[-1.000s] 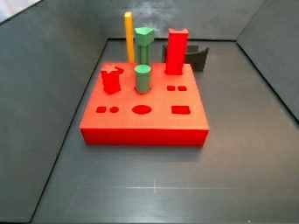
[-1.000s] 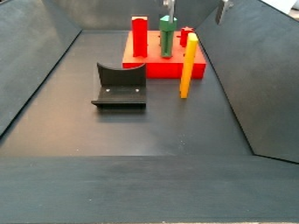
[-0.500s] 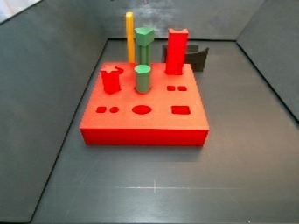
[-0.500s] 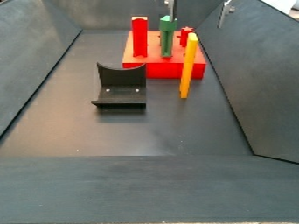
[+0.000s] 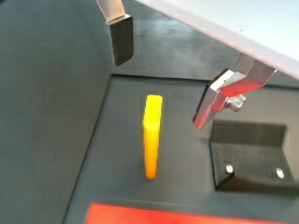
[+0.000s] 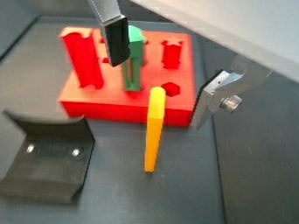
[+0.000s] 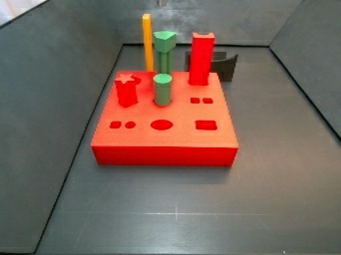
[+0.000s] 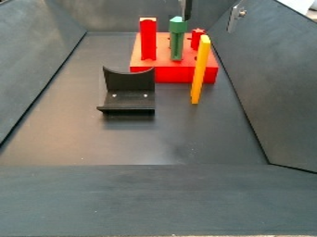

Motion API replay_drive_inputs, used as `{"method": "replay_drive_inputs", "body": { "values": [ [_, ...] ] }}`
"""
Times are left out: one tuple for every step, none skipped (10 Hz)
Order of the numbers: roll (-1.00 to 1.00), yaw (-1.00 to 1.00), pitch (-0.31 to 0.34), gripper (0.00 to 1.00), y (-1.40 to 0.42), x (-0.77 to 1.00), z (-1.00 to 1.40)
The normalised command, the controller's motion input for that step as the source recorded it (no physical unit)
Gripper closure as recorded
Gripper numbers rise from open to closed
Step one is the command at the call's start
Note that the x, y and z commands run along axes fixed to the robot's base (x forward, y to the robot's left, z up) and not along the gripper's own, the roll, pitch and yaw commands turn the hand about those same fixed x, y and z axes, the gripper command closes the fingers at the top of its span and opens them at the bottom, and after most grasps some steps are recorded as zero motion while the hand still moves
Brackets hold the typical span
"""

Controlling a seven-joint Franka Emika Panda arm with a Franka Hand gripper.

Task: Pick up the square-circle object. Move up. Rotate the square-circle object. Move to above the board. Insert the square-circle object.
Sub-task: Rotate the square-circle object.

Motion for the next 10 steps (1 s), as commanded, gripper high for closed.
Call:
{"method": "replay_drive_inputs", "body": {
  "values": [
    [0.01, -1.0, 0.013, 0.0, 0.02, 0.04, -0.03],
    [0.01, -1.0, 0.014, 0.0, 0.02, 0.04, -0.03],
    [0.01, -1.0, 0.015, 0.0, 0.02, 0.04, -0.03],
    [0.01, -1.0, 0.016, 0.0, 0.02, 0.04, -0.03],
    [0.01, -1.0, 0.018, 0.0, 0.02, 0.04, -0.03],
    [0.01, -1.0, 0.021, 0.0, 0.02, 0.04, -0.03],
    [0.01, -1.0, 0.023, 0.0, 0.02, 0.04, -0.03],
    [0.02, -1.0, 0.027, 0.0, 0.02, 0.04, -0.03],
    [0.02, -1.0, 0.034, 0.0, 0.02, 0.04, -0.03],
    [0.02, -0.97, 0.042, 0.0, 0.02, 0.04, -0.03]
  ]
}}
